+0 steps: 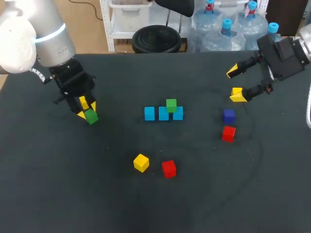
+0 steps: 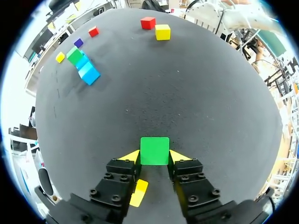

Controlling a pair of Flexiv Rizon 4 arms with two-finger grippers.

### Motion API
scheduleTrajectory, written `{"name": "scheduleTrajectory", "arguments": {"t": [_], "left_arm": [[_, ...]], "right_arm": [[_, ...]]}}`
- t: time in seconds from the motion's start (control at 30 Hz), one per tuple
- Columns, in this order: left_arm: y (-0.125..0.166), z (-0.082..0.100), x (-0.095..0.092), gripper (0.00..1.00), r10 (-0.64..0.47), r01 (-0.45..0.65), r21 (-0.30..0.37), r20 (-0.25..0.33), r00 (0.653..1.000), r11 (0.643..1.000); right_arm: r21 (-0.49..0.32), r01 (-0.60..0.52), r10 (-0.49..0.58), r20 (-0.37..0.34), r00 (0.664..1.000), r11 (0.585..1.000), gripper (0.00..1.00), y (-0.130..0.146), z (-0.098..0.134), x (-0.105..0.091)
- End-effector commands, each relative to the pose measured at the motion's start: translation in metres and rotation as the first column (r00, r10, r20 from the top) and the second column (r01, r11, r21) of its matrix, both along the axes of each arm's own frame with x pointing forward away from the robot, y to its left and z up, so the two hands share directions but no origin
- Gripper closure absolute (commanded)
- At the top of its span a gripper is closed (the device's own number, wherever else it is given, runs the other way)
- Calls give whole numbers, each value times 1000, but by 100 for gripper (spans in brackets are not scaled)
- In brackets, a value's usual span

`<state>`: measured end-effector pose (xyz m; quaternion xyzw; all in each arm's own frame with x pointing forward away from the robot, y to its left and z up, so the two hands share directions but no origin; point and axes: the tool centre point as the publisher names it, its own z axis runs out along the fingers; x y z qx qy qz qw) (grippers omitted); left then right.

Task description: Place the blue cubes, place green cubes on the blue cubes, place the yellow cubes on the green cubes, then place the red cubes on the yellow cubes, and place purple cube on the red cubes.

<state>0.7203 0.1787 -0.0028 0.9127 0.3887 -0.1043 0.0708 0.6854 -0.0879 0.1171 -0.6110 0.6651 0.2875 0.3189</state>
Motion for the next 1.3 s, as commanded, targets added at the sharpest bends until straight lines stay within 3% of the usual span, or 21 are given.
{"name": "scheduleTrajectory", "arguments": {"t": [0.03,0.2,0.33,0.53,0.8,1.1,1.3], "left_arm": [[-2,3,-2,100,21,-21,4,16,1000,1000],[-14,24,-3,100,125,-125,-8,59,990,992],[-27,45,-7,100,237,-232,-66,98,966,971],[-49,60,-15,100,370,-354,-145,101,924,924],[-78,65,-19,100,515,-509,-87,65,855,856],[-114,74,-17,100,642,-640,-121,-32,766,759],[-133,73,-13,100,659,-661,-128,-62,750,739]], "right_arm": [[2,-1,1,1,1000,1000,0,0,-1,0],[2,-1,1,1,1000,1000,0,0,-1,0],[2,-1,1,1,1000,1000,0,0,-1,0],[2,-1,1,1,1000,1000,0,0,-1,0],[2,-1,1,1,1000,1000,0,0,-1,0],[2,-1,1,1,1000,1000,0,0,-1,0],[2,-1,1,1,1000,1000,0,0,-1,0]]}}
